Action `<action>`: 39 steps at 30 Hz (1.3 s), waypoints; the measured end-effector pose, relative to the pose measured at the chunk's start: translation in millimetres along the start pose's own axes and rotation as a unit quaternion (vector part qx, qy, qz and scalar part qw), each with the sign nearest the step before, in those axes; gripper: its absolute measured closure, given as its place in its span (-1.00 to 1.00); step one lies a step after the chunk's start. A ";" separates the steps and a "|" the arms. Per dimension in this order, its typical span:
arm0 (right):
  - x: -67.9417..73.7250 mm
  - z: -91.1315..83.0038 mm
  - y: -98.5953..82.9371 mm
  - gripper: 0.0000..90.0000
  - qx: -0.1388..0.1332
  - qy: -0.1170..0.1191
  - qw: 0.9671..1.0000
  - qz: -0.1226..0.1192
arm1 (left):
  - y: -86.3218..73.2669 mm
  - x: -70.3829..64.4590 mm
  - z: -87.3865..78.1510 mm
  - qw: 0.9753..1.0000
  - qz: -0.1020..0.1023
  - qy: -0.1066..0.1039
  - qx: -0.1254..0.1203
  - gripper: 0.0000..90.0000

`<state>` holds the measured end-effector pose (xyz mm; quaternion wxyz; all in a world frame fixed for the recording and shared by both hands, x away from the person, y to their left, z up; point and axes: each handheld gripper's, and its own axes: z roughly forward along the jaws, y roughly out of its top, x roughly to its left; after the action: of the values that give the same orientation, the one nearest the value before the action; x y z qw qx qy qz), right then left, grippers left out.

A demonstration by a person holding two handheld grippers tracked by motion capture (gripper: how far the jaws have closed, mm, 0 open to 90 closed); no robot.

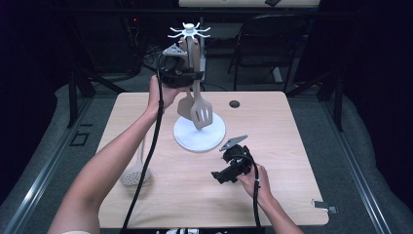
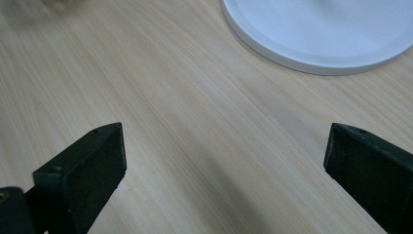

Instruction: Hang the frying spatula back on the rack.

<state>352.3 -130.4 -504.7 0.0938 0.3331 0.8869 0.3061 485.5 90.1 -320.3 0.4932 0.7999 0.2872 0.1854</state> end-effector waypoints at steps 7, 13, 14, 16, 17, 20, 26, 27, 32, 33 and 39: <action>0.8 1.0 0.5 -0.97 0.003 0.003 1.000 -0.002 | -6.0 -8.3 -8.3 1.000 0.014 -0.001 -0.002 0.23; 1.8 2.1 0.6 -0.96 0.004 0.004 1.000 0.000 | -13.4 -12.3 -15.8 1.000 0.018 -0.012 0.000 0.09; 1.7 2.4 0.6 -0.97 0.004 0.005 1.000 -0.001 | -14.6 -12.7 -17.3 1.000 0.019 -0.014 0.001 0.09; 1.3 2.6 0.8 -0.96 0.006 0.004 1.000 -0.003 | -17.3 -13.1 -19.8 1.000 0.024 -0.019 0.004 0.07; 1.3 2.7 0.8 -0.96 0.006 0.004 1.000 -0.002 | -18.9 -13.8 -21.1 0.999 0.026 -0.020 0.004 0.10; 1.6 3.3 0.8 -0.90 0.009 0.007 1.000 -0.001 | -23.0 -14.1 -25.0 0.999 0.032 -0.024 0.012 0.17; 2.1 4.3 1.2 -0.90 0.009 0.009 1.000 0.000 | -30.2 -10.9 -35.8 0.999 0.035 -0.026 0.020 0.37; 1.9 4.4 1.2 -0.90 0.009 0.009 1.000 0.001 | -30.4 -9.9 -37.4 0.999 0.035 -0.025 0.019 0.39; 2.6 4.9 1.4 -0.90 0.009 0.007 1.000 0.002 | -28.3 -4.6 -49.5 0.999 0.038 -0.014 0.005 0.61; 2.2 4.8 1.6 -0.91 0.011 0.008 1.000 0.000 | -27.2 -3.6 -52.0 0.999 0.038 -0.012 0.002 0.65; 0.9 5.2 1.2 -0.90 0.011 0.007 1.000 0.002 | -16.1 1.1 -66.4 0.999 0.044 0.003 -0.012 1.00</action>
<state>354.1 -126.6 -508.1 0.0836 0.3339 0.8902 0.2984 443.4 141.8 -305.2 0.4937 0.8049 0.2512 0.2127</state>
